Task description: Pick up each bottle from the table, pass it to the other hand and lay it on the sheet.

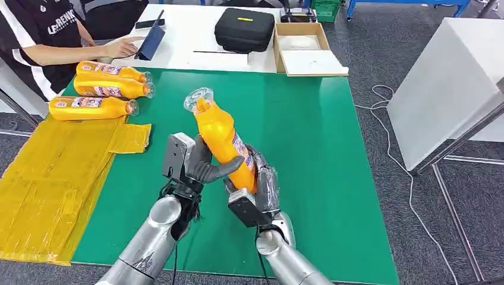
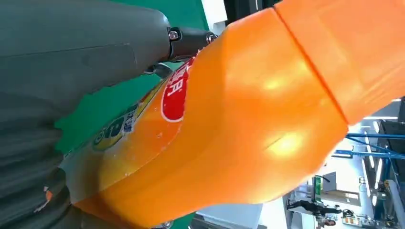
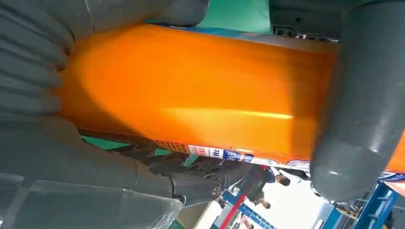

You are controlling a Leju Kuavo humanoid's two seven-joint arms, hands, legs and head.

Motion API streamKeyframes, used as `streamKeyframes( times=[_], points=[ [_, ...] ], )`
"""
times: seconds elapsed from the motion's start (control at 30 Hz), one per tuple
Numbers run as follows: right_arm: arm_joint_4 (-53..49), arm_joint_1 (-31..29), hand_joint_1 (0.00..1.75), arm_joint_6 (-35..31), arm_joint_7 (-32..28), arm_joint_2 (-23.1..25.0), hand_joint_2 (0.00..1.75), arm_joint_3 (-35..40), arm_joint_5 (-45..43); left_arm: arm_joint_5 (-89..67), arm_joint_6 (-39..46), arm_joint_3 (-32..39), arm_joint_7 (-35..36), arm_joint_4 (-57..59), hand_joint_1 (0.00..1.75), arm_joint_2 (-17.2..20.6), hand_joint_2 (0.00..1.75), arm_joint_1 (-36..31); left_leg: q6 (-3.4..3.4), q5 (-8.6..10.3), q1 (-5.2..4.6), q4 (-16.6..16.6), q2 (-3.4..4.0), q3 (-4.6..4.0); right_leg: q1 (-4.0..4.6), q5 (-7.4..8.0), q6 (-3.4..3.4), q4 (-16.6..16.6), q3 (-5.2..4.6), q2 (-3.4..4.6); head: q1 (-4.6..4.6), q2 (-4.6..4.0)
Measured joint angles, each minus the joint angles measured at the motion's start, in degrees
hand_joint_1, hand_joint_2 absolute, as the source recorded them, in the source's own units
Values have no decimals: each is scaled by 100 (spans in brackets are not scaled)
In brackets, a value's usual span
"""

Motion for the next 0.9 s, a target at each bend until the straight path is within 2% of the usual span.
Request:
streamKeyframes(
  times=[0.27, 0.37, 0.5, 0.67, 0.7, 0.73, 0.77, 0.9],
  points=[
    [155, 1, 175, -188, 20, 39, 175, 20, 370, 79, -83, 50, -53, 116, 0, -7, 175, -63, 0, 0, 0, 1, 0, 0, 0, 0, 0, 0, -1, 0, 0, 0],
    [162, 43, 175, -201, 157, 46, 175, -296, 1534, 140, -166, 66, -81, 190, 0, -13, 175, -67, 0, 0, 0, 2, 1, 1, 0, 0, 0, -1, -2, 1, 0, 0],
    [-16, 226, 175, -205, 212, 129, 175, -1102, 3004, 366, -490, 98, 0, 293, 0, -24, 175, -67, 0, 0, 0, 3, 1, 0, -1, 0, 0, -2, -5, 0, 0, 0],
    [-599, 687, 175, -208, 166, 225, 175, -1834, 3900, 861, -1231, 107, 173, 606, 0, -142, 175, -204, 1, 0, -1, 3, 2, -2, -1, 0, 0, -1, -8, 2, 0, 0],
    [-731, 768, 175, -208, 170, 238, 175, -1930, 4042, 909, -1283, 105, 188, 654, 28, -168, 175, -235, 1, 0, -1, 3, 2, -3, -1, 0, 0, -1, -9, 2, 2, 0],
    [-860, 834, 175, -208, 186, 251, 175, -2011, 4160, 958, -1318, 103, 214, 691, 28, -208, 175, -261, 1, 0, -1, 3, 2, -3, -1, 0, 0, -1, -9, 2, 0, 0],
    [-958, 885, 175, -208, 197, 262, 175, -2068, 4247, 986, -1338, 103, 227, 713, 171, -241, 175, -288, 1, 0, -1, 3, 2, -4, -1, 0, 0, -1, -8, 2, 0, 0],
    [-1256, 999, 175, -208, 234, 315, 175, -2225, 4369, 1032, -1386, 101, 291, 791, 175, -315, 175, -412, 1, 0, -1, 3, 2, -4, -1, 1, 0, -1, -8, 2, 2, 0]
  ],
)
